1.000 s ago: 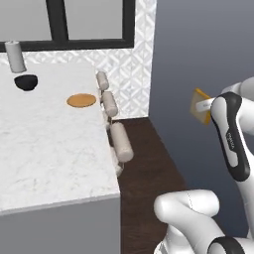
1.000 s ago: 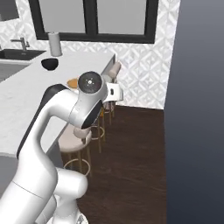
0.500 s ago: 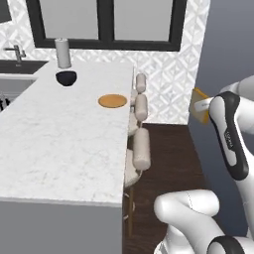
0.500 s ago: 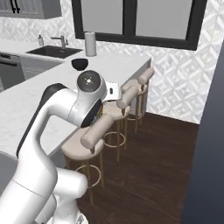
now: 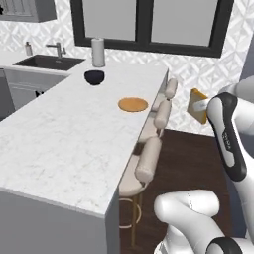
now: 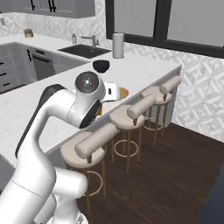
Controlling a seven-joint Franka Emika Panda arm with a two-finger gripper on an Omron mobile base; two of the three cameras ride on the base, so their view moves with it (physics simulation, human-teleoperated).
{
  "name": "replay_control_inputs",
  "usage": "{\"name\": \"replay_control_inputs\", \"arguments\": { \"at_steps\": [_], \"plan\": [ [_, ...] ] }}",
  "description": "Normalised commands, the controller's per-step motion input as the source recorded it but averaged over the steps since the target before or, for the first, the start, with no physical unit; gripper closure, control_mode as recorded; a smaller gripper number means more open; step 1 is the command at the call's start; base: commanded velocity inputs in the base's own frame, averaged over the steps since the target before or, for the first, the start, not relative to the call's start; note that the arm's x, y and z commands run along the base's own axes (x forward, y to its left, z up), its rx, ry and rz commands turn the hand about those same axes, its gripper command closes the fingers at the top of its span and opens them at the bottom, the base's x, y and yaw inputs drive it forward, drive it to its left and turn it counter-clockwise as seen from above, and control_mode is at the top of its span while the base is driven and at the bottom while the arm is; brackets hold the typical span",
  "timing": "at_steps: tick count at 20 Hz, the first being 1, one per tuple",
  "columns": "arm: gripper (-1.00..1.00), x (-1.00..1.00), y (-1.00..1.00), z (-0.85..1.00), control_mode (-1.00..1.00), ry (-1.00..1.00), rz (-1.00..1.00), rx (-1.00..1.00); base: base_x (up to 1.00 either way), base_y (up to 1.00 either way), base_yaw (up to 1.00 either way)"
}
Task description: Start the toaster. Once the lever pops up, take the bread to the plate on the dining counter.
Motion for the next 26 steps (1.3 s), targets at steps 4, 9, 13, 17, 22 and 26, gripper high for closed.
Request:
{"name": "replay_control_inputs", "arguments": {
  "at_steps": [4,9,13,17,22,26],
  "plan": [
    [1.0,0.0,0.0,0.0,1.0,0.0,0.0,0.0,0.52,-0.72,0.34],
    [1.0,0.0,0.0,0.0,1.0,0.0,0.0,0.0,0.54,-0.75,0.39],
    [1.0,0.0,0.0,0.0,1.0,0.0,0.0,0.0,0.58,-0.88,0.44],
    [1.0,0.0,0.0,0.0,1.0,0.0,0.0,0.0,0.46,-0.89,0.45],
    [1.0,0.0,0.0,0.0,1.0,0.0,0.0,0.0,0.44,-0.87,0.46],
    [1.0,0.0,0.0,0.0,1.0,0.0,0.0,0.0,0.33,-0.99,0.49]
  ]
}}
